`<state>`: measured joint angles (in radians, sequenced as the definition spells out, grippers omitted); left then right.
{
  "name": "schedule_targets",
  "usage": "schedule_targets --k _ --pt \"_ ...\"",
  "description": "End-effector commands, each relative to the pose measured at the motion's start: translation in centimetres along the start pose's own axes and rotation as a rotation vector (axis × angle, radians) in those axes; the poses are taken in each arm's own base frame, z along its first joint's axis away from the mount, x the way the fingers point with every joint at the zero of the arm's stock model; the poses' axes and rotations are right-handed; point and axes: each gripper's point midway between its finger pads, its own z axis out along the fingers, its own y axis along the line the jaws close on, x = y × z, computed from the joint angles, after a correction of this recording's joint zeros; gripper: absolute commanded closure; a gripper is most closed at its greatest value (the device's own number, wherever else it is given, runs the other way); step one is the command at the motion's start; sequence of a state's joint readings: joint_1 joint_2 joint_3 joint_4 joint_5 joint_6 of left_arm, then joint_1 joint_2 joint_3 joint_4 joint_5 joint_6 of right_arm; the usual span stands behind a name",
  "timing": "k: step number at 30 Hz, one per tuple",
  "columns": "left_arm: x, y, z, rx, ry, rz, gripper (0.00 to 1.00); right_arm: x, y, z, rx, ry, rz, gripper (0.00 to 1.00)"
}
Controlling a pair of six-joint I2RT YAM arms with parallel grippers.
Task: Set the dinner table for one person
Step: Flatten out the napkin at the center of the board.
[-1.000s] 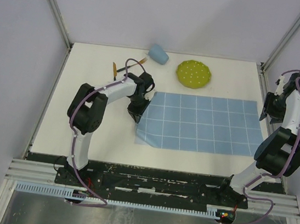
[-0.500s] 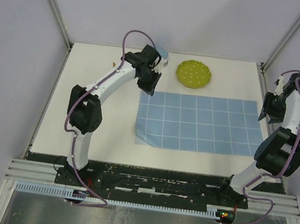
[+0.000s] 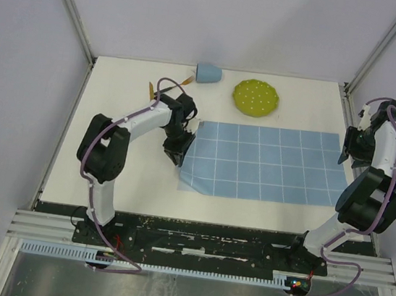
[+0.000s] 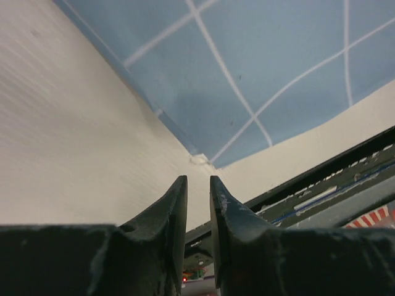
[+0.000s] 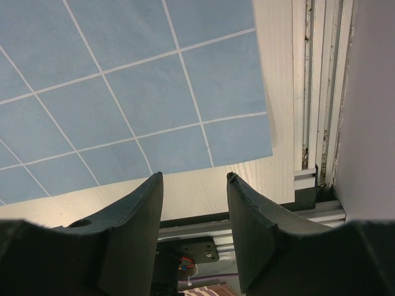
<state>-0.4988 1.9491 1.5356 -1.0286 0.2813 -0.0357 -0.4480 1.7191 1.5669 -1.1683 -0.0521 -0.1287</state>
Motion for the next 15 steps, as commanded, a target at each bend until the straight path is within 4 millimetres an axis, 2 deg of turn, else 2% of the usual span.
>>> schedule_targets --k 1,4,7,11,14,15 --pt "3.2 -1.0 -2.6 0.039 -0.016 0.074 0.70 -0.6 0.0 -1.1 -0.003 -0.054 -0.002 0.46" --pt "4.5 -1.2 -2.9 0.045 -0.018 0.064 0.65 -0.8 0.0 -1.0 -0.009 -0.053 0.007 0.46" --pt "4.4 -1.4 -3.2 0.050 -0.042 0.064 0.62 -1.0 0.3 -1.0 -0.021 -0.056 0.017 0.46" --pt "4.1 -1.4 -2.6 0.055 -0.035 0.057 0.61 -1.1 0.5 -1.0 -0.030 -0.057 0.025 0.46" --pt "3.7 -1.2 -1.7 0.057 -0.018 0.045 0.47 -1.2 0.4 -1.1 -0.028 -0.056 0.024 0.46" --pt "3.5 -1.2 -1.4 0.057 -0.010 0.041 0.45 -1.2 0.4 -1.1 -0.027 -0.056 0.024 0.46"
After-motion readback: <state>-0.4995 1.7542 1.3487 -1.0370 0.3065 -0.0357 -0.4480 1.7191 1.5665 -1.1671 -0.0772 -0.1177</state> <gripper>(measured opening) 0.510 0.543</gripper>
